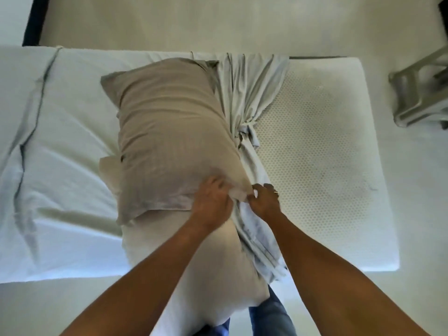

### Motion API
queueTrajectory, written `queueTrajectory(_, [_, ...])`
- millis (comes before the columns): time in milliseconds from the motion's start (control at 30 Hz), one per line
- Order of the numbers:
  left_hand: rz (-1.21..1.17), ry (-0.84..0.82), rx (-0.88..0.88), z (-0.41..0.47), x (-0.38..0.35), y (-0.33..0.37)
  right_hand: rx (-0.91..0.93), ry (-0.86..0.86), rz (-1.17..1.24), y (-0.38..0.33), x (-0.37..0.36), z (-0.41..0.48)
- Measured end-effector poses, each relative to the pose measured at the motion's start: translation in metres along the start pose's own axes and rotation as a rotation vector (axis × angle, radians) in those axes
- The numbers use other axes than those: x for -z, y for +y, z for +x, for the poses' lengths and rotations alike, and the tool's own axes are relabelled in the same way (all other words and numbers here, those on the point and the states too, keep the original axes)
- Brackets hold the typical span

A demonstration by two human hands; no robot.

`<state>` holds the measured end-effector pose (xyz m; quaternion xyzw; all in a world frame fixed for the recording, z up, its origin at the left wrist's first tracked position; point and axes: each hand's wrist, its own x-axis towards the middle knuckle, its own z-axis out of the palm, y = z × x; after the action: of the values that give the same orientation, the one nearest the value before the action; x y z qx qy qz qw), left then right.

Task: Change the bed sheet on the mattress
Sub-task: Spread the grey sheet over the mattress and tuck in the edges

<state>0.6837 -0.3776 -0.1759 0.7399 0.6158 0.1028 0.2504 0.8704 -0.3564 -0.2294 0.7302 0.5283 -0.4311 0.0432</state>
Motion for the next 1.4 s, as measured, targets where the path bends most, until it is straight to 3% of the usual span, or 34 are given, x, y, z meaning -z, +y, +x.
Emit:
queueTrajectory(67, [-0.103,-0.172,0.063,-0.009,-0.029,0.015,-0.029,-0.042,-0.108,0.035,-0.005,0.000])
queueTrajectory(167, [-0.244,-0.348,0.286,-0.013,-0.080,0.020,-0.103,-0.108,-0.050,0.076,-0.012,0.010])
queueTrajectory(300, [-0.403,-0.346,0.573,0.006,-0.124,0.010,-0.018,-0.137,0.072,0.115,-0.032,0.017])
queueTrajectory(367, [-0.425,-0.307,0.710,0.022,-0.149,0.000,-0.004,-0.029,0.242,0.136,-0.031,0.014])
queueTrajectory(467, [-0.460,-0.215,0.874,0.040,-0.188,-0.002,-0.090,0.293,0.524,0.180,-0.009,0.003])
queueTrajectory(567, [-0.604,-0.113,1.054,0.044,-0.211,0.057,-0.258,0.400,0.616,0.245,0.024,-0.009])
queueTrajectory(767, [-0.326,-0.249,0.724,0.038,-0.272,0.190,-0.383,0.347,0.604,0.373,0.084,-0.026])
queueTrajectory(833, [-0.360,-0.311,0.573,0.035,-0.286,0.234,-0.350,0.307,0.543,0.390,0.103,-0.032])
queueTrajectory(900, [-0.570,-0.543,0.471,0.029,-0.299,0.278,-0.330,0.274,0.505,0.398,0.121,-0.035])
queueTrajectory(1033, [-0.840,-1.240,0.407,0.026,-0.319,0.342,-0.199,0.187,0.293,0.393,0.166,-0.017])
queueTrajectory(1133, [-0.835,-1.446,0.370,0.036,-0.314,0.355,-0.010,0.139,0.074,0.376,0.187,0.015])
queueTrajectory(1200, [-0.811,-1.354,0.421,0.051,-0.304,0.346,0.093,0.096,-0.011,0.356,0.196,0.041])
queueTrajectory(1233, [-0.732,-1.207,0.438,0.057,-0.301,0.336,0.139,0.059,-0.029,0.347,0.198,0.055])
queueTrajectory(1333, [-0.262,-0.474,0.447,0.077,-0.304,0.287,0.252,-0.122,-0.046,0.315,0.189,0.101])
queueTrajectory(1367, [-0.299,-0.320,0.518,0.080,-0.305,0.273,0.264,-0.191,-0.065,0.309,0.181,0.113])
queueTrajectory(1400, [-0.355,-0.268,0.561,0.085,-0.308,0.262,0.251,-0.259,-0.109,0.304,0.175,0.116])
